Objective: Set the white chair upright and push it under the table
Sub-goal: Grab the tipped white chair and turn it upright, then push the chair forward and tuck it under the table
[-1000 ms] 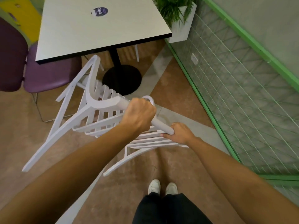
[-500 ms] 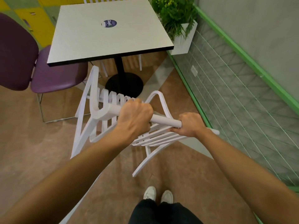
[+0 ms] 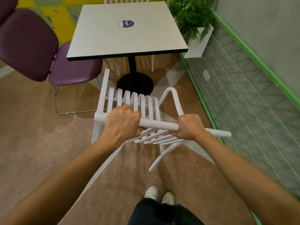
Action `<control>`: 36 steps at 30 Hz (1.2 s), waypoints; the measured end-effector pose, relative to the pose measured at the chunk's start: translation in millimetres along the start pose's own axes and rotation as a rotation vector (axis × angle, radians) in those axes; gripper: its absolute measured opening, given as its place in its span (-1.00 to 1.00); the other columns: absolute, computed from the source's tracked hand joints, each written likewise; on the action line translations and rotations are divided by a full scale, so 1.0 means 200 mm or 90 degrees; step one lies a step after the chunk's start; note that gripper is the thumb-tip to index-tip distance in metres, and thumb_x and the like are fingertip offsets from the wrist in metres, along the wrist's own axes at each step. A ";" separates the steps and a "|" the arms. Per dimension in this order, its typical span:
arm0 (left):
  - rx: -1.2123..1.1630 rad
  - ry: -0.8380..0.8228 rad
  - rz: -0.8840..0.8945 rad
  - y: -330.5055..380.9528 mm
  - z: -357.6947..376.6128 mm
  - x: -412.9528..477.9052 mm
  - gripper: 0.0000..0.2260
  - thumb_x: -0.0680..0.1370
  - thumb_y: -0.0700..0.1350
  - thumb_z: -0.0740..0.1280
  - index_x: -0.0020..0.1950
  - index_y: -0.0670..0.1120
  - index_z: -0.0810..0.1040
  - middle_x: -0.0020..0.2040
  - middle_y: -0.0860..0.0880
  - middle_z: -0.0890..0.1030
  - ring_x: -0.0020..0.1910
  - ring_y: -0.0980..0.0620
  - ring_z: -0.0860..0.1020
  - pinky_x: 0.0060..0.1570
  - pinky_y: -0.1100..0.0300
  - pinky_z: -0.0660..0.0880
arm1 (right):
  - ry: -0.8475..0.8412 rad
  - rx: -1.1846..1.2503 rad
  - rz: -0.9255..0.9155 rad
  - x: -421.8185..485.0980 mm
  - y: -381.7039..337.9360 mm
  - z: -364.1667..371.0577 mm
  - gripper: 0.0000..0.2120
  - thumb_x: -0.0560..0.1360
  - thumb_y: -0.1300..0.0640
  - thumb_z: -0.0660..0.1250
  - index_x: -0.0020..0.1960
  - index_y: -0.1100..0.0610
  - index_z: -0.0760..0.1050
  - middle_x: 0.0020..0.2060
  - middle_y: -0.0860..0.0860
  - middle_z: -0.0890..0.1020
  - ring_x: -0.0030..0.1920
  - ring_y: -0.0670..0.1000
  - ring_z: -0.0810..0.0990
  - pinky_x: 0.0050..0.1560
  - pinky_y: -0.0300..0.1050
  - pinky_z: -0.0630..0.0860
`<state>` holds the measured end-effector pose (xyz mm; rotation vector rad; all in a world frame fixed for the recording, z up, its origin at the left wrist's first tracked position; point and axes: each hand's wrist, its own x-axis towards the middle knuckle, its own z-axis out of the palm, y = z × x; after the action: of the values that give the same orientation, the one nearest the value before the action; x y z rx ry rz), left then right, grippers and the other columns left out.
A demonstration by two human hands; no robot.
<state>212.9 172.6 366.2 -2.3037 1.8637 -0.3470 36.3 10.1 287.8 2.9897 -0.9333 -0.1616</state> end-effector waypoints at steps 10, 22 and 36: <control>-0.029 -0.062 -0.061 -0.13 0.21 -0.08 -0.54 0.32 0.40 0.24 -0.21 0.03 0.62 -0.45 0.05 0.39 -0.44 0.09 0.35 -0.47 0.27 0.22 | 0.019 0.027 -0.016 0.07 -0.14 -0.03 -0.55 0.32 -0.36 0.28 -0.25 0.04 0.56 -0.39 -0.05 0.46 -0.35 0.00 0.42 -0.41 -0.22 0.14; -0.071 -0.187 -0.096 -0.09 0.47 0.01 -0.64 0.38 0.28 0.31 -0.08 0.03 0.62 -0.25 -0.02 0.60 -0.30 0.04 0.44 -0.32 0.17 0.43 | -0.045 0.034 0.037 0.06 -0.16 0.09 -0.61 0.37 -0.26 0.28 -0.15 0.05 0.61 -0.33 -0.04 0.46 -0.30 -0.01 0.42 -0.31 -0.15 0.27; -0.085 -0.244 -0.040 -0.09 0.64 0.02 -0.74 0.44 0.13 0.33 0.04 0.04 0.59 -0.11 -0.03 0.61 -0.09 0.02 0.52 -0.22 0.14 0.44 | -0.151 0.041 0.085 0.04 -0.22 0.23 -0.72 0.37 -0.09 0.35 -0.04 0.06 0.60 -0.29 -0.02 0.48 -0.27 -0.03 0.42 -0.23 -0.15 0.37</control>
<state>267.1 169.2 247.7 -2.3105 1.6699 0.2077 64.0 42.8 239.6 2.9992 -1.1753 -0.5041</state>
